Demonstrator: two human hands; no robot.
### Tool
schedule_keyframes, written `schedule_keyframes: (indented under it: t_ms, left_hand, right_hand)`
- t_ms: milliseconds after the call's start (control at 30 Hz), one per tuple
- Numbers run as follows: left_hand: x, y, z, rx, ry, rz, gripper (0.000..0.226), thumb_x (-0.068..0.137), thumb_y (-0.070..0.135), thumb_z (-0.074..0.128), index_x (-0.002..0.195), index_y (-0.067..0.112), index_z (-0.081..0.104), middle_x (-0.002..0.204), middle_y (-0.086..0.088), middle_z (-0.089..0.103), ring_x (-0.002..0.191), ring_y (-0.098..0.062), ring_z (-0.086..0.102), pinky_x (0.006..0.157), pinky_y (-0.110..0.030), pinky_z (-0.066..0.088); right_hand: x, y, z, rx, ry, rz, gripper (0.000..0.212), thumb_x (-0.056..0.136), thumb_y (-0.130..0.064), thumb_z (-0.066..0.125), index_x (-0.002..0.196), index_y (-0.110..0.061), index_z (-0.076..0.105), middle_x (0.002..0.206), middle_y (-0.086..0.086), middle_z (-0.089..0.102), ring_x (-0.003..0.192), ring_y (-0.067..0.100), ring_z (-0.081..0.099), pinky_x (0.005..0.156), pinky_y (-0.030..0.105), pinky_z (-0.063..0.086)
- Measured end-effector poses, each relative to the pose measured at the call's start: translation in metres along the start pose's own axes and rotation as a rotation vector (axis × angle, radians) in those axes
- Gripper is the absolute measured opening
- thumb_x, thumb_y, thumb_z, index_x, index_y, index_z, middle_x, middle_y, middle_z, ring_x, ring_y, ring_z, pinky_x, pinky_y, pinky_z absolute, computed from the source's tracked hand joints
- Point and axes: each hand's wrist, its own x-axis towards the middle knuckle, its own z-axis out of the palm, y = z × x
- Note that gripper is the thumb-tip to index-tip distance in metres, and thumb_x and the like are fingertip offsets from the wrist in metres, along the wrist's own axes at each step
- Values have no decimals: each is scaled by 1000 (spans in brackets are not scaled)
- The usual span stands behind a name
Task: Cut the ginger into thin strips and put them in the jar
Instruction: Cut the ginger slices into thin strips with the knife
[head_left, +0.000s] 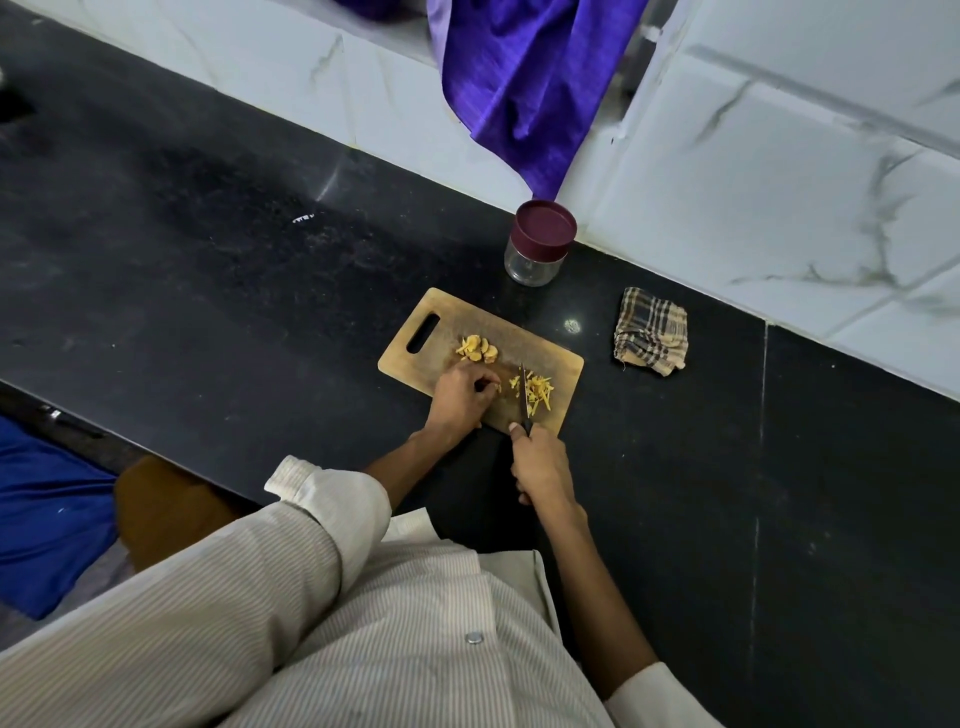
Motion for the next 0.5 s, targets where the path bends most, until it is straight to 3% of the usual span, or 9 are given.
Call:
schedule_keyframes:
  t_ms: [100,200,367,500]
  left_hand:
    - [-1,0,-3,-71,-16,-36,15,93,11,58,104,9,68,107,-5,59,69,-16,61,61,-36,56]
    - [-3,2,-5,-143,0,-71,12,95,8,53,104,9,61,91,-4,56,55,-11,57,45,-28,53]
    - [-2,-1,-1,-146,46,-57,11,92,4,53,99,11,59,88,-1,55,73,-17,56,64,-38,53]
    - [-2,-1,-2,-137,20,-61,8,93,8,55,98,12,59,92,-1,56,73,-15,57,60,-32,51]
  right_hand:
    - [-3,-1,4,13,-29,-11,36,104,-39,39,118,-9,53,97,14,60,67,24,58,34,21,39]
    - [-7,-2,9,5,-58,-26,34,105,-39,40,116,-11,54,92,11,56,60,20,53,35,22,39]
    - [-9,-3,12,6,-114,-43,29,104,-34,41,118,-11,54,90,11,56,57,19,52,35,23,39]
    - [-5,0,7,-31,-72,17,32,104,-36,41,121,-13,54,100,13,64,65,21,58,37,22,40]
